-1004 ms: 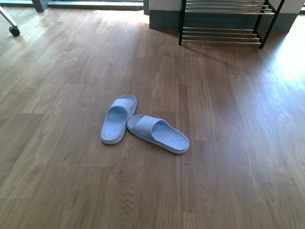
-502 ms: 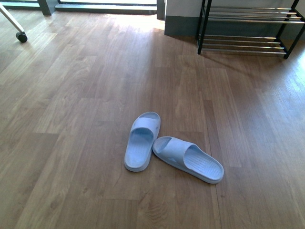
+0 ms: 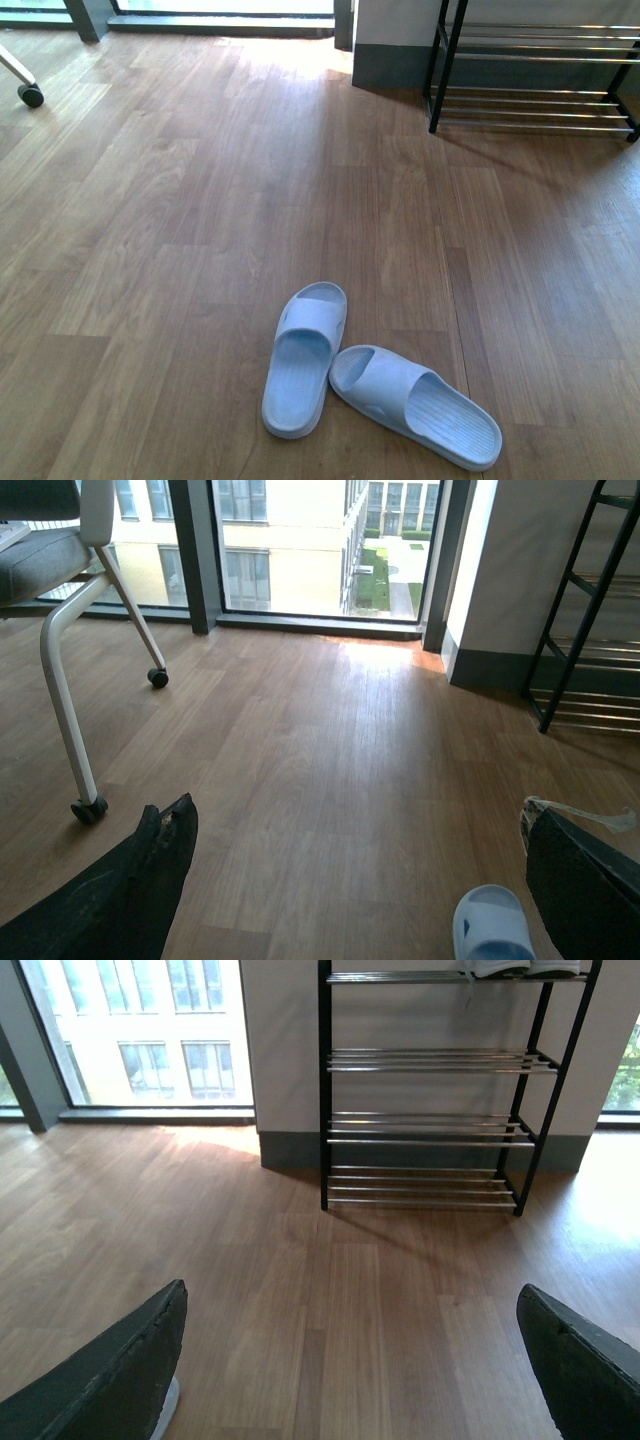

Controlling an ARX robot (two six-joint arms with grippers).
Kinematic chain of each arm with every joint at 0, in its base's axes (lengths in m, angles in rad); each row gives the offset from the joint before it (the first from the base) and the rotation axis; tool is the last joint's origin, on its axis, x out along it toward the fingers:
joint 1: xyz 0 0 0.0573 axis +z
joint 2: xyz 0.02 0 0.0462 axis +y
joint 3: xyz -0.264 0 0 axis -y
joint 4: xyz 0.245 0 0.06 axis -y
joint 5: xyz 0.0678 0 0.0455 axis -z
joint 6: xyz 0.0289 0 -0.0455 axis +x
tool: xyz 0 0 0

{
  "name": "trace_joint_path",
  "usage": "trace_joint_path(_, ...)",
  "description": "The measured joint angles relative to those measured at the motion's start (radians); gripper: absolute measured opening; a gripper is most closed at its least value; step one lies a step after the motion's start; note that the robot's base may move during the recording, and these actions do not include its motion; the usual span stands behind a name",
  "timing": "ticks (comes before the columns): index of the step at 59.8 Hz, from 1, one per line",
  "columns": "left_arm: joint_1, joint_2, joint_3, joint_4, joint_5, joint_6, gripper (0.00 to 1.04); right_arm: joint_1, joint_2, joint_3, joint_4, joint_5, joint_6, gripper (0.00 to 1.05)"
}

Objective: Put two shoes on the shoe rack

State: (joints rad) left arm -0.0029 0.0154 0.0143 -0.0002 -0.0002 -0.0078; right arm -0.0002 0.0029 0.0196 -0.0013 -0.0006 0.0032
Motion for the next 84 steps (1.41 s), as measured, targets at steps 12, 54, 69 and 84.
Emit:
trace_joint_path(12,0.000,0.000,0.000,0.000,0.000,0.000,0.95,0.000,0.000,0.000,0.000,0.000,0.000,0.96)
trace_joint_path(54,-0.127,1.635,0.428,0.362,-0.023,0.017,0.95,0.000,0.001,0.000,0.000,0.001,0.000,0.96)
trace_joint_path(69,-0.191,2.074,0.661,0.480,0.035,0.175,0.95,0.000,0.001,0.000,0.000,0.000,0.000,0.96)
trace_joint_path(84,-0.253,2.346,0.848,0.505,0.179,0.314,0.95,0.000,0.001,0.000,0.000,0.000,0.000,0.96)
